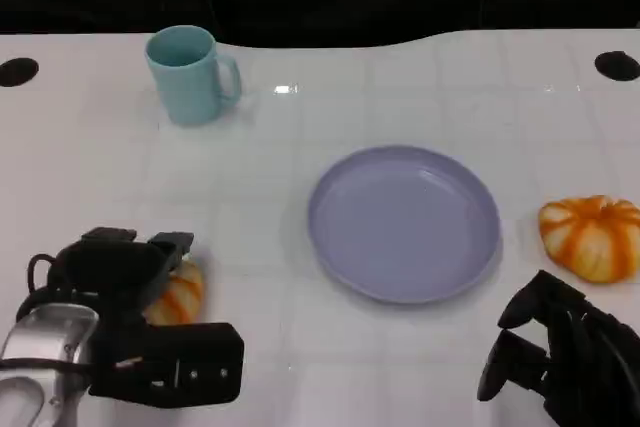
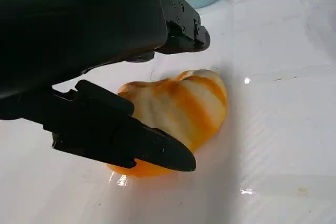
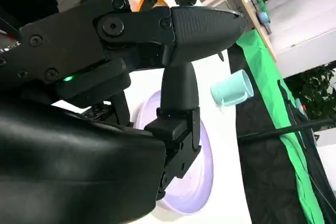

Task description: Grasp the bread from the table and place it into the plate.

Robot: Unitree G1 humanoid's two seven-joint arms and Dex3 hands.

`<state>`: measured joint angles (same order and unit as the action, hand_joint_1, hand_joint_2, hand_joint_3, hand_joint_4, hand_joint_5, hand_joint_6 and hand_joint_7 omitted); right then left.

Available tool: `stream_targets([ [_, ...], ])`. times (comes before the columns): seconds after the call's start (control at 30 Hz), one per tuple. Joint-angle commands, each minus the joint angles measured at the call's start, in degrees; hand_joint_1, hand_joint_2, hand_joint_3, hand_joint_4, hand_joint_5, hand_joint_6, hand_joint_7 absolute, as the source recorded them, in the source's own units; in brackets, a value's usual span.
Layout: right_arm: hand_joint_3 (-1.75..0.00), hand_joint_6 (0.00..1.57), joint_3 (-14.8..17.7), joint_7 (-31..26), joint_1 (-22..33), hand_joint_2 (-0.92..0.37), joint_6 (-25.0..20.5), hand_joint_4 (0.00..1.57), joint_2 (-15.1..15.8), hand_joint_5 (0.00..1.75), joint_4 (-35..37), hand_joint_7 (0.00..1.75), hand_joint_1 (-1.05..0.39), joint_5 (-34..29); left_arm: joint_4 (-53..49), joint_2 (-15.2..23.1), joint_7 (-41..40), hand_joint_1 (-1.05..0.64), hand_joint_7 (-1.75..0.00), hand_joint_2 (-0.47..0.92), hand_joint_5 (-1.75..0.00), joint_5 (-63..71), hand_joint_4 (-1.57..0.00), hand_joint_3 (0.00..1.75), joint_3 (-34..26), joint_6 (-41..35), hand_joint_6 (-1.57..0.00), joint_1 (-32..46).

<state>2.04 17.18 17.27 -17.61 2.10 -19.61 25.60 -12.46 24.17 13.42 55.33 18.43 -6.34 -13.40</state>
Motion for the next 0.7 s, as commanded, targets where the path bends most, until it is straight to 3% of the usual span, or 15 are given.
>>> stream_targets([
  [0.03,-0.45,0.43,0.5,-0.4,0.5,-0.92,-0.8,0.64,0.6,1.75,-1.3,1.66,-0.53,0.7,-2.8,1.7,0.2,-0.43,-0.04,0.92,-0.18,-2.8,-0.27,0.03,0.3,0.7,-0.29,-1.1],
  [0.4,-0.45,0.43,0.6,-0.2,0.7,-0.92,-0.6,0.64,0.6,1.75,-1.6,1.66,-0.53,0.7,-7.7,2.1,-1.5,-0.37,-0.03,0.92,-0.15,-7.2,-0.37,0.05,1.3,1.9,-0.39,-2.6],
  [0.47,-0.45,0.44,0.7,-0.1,0.9,-0.92,-0.4,0.64,0.6,1.75,-1.7,1.66,-0.53,0.7,-11.1,1.3,-5.9,-0.32,-0.05,0.92,-0.23,-7.6,-0.54,0.07,1.3,3.1,-0.46,-2.8],
  [0.57,-0.45,0.44,0.7,-0.1,1.1,-0.92,-0.4,0.64,0.8,1.75,-1.9,1.66,-0.54,0.6,-14.0,0.6,-11.8,-0.26,-0.03,0.92,-1.12,-9.1,-0.53,0.17,1.0,5.5,-0.67,-2.9],
  [0.63,-0.46,0.43,0.8,0.0,1.2,-0.92,-0.5,0.63,0.8,1.75,-1.9,1.66,-0.54,0.7,-15.8,0.5,-15.1,-0.25,-0.05,0.92,-1.28,-10.4,-0.55,0.25,0.8,8.0,-0.75,-3.2],
  [0.7,-0.46,0.43,0.8,0.1,1.3,-0.92,-0.4,0.62,0.7,1.75,-2.0,1.65,-0.54,0.7,-18.0,0.5,-19.1,-0.23,-0.13,0.92,-1.46,-11.4,-0.69,0.32,0.5,10.9,-0.94,-3.6],
])
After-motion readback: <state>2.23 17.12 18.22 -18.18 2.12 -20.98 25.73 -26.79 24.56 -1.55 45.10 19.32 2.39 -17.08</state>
